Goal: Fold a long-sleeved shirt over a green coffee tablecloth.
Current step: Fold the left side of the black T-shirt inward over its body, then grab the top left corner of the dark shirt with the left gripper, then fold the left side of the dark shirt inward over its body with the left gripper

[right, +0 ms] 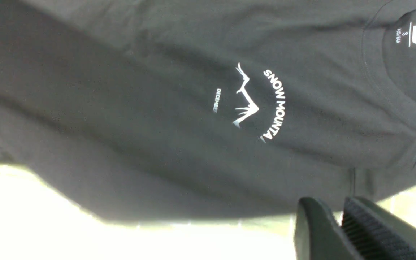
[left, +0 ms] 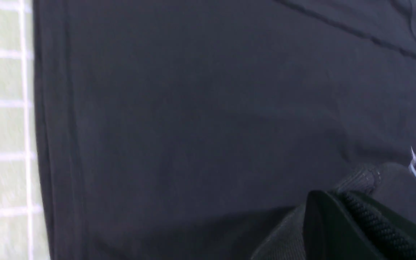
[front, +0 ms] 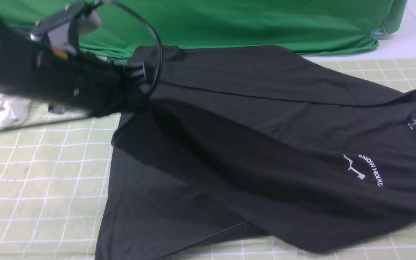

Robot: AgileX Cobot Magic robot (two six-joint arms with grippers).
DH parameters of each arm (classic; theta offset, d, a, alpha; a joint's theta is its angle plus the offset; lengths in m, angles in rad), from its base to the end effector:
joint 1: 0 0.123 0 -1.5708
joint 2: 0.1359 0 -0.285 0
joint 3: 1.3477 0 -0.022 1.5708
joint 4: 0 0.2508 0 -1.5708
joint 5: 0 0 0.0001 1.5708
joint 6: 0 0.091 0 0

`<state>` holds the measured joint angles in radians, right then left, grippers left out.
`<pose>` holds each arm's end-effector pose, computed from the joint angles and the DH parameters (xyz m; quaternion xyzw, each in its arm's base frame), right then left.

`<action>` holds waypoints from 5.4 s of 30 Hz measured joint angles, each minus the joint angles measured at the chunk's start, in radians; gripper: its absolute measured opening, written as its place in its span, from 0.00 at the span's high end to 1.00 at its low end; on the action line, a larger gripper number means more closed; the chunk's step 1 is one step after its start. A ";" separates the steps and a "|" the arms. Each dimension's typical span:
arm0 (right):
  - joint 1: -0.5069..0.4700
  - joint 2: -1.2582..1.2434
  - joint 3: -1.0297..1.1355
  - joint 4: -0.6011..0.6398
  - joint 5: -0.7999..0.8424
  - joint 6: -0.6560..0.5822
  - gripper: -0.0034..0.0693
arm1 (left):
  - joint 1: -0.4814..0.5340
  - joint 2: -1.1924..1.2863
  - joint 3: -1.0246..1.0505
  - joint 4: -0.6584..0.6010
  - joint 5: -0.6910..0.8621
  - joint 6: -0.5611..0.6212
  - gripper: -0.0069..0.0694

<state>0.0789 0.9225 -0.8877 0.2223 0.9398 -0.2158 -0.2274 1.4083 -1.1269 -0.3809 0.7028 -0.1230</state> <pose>0.1651 0.0293 0.3377 -0.1062 0.9309 0.0833 0.3395 0.2876 -0.0890 0.3141 -0.0474 0.9305 -0.2173 0.2912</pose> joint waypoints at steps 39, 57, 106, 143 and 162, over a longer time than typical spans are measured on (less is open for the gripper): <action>0.000 0.000 0.000 0.000 -0.012 0.034 0.71 | 0.247 0.782 -0.730 -0.120 -0.023 0.085 0.17; 0.000 0.001 0.000 0.041 -0.035 0.051 0.69 | 0.236 1.112 -1.003 -0.350 -0.066 0.078 0.31; 0.000 0.001 0.000 0.041 -0.143 0.001 0.63 | 0.167 0.876 -0.827 -0.036 0.031 -0.196 0.63; 0.000 0.001 0.000 0.041 -0.174 0.006 0.63 | 0.185 1.080 -0.828 -0.338 -0.414 -0.415 0.81; 0.000 0.001 0.000 0.041 -0.161 0.020 0.63 | 0.188 0.742 -0.765 -0.319 -0.009 -0.251 0.88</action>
<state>0.0789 0.9236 -0.8877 0.2634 0.7786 -0.1962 -0.0393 2.1499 -1.8918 -0.6995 0.6940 -0.3743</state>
